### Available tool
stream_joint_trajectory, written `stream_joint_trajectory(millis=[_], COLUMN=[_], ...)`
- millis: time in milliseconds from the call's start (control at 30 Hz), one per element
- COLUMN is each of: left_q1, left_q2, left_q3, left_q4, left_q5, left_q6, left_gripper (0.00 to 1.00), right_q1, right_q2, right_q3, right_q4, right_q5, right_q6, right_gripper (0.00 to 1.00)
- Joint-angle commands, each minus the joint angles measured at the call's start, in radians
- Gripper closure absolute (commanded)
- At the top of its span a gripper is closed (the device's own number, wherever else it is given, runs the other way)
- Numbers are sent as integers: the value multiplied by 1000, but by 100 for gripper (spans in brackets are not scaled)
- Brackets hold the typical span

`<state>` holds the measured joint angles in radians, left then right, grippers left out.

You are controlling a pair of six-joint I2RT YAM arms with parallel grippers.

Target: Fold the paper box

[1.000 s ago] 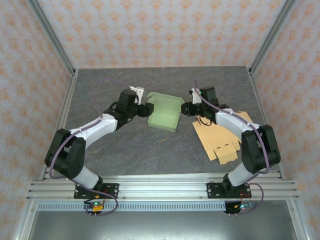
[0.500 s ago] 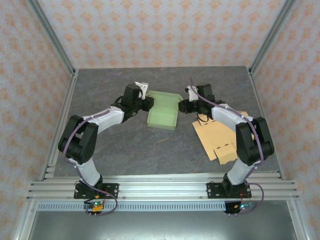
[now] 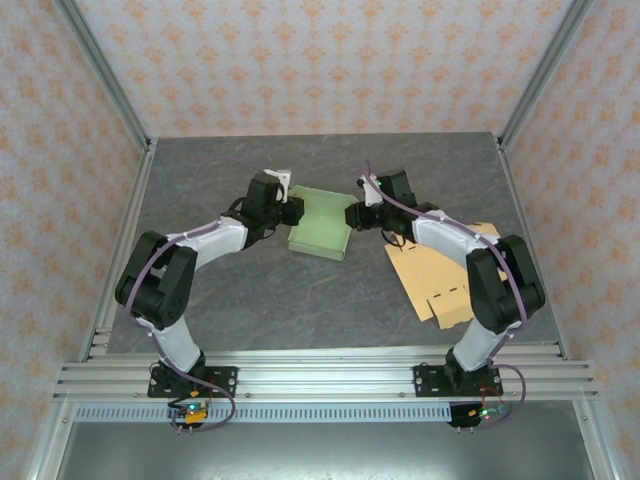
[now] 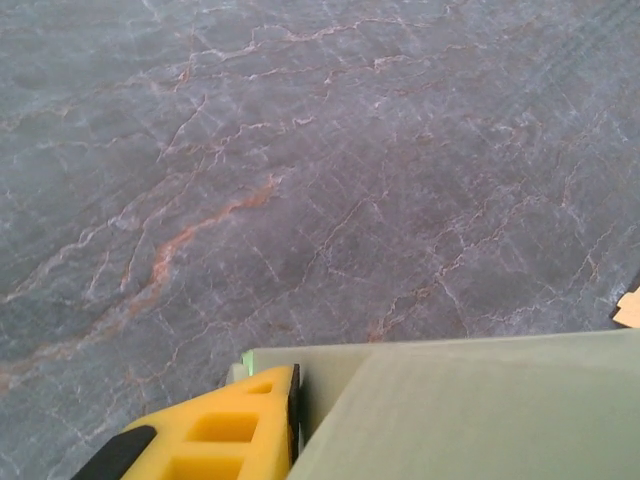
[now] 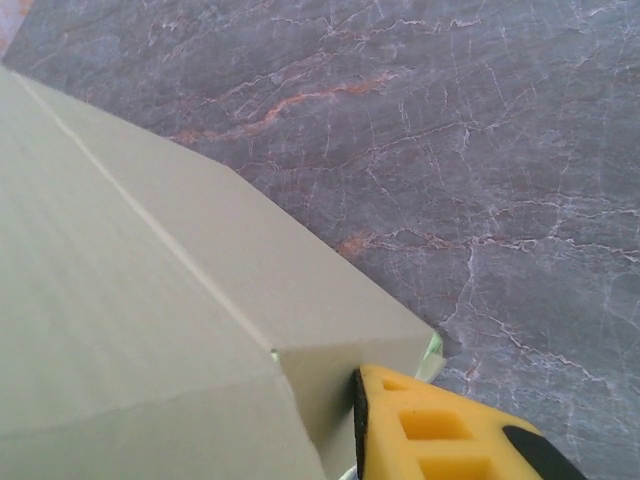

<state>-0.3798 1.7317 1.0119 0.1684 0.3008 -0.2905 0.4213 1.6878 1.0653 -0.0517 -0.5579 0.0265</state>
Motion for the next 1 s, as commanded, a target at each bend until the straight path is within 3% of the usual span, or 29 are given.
stream_joint_trajectory(millis=[0,200,667,767,967], left_q1=[-37,-57,-91,-90,-91], left_q2=[-52,-90,-166,-179,-239], left_q3=[-64,-166,-277,-300,-353], left_q4=[12,75,85,82,73], left_q5=[-6,-31,-151,-156,-162], left_q6=[-47,-117,-164,-162,-177], left_gripper=[81,81,78,75,58], right_q1=[36,85,164,164,164], right_q2=[1,-13,-43,-70,-146], right_q3=[-44,-105,-173,-207,-288], right_q4=[93,191,202,185,194], right_q5=[-13,3,105,139,158], right_q6=[66,155,233,206,193], right_gripper=[76,76,72,66,57])
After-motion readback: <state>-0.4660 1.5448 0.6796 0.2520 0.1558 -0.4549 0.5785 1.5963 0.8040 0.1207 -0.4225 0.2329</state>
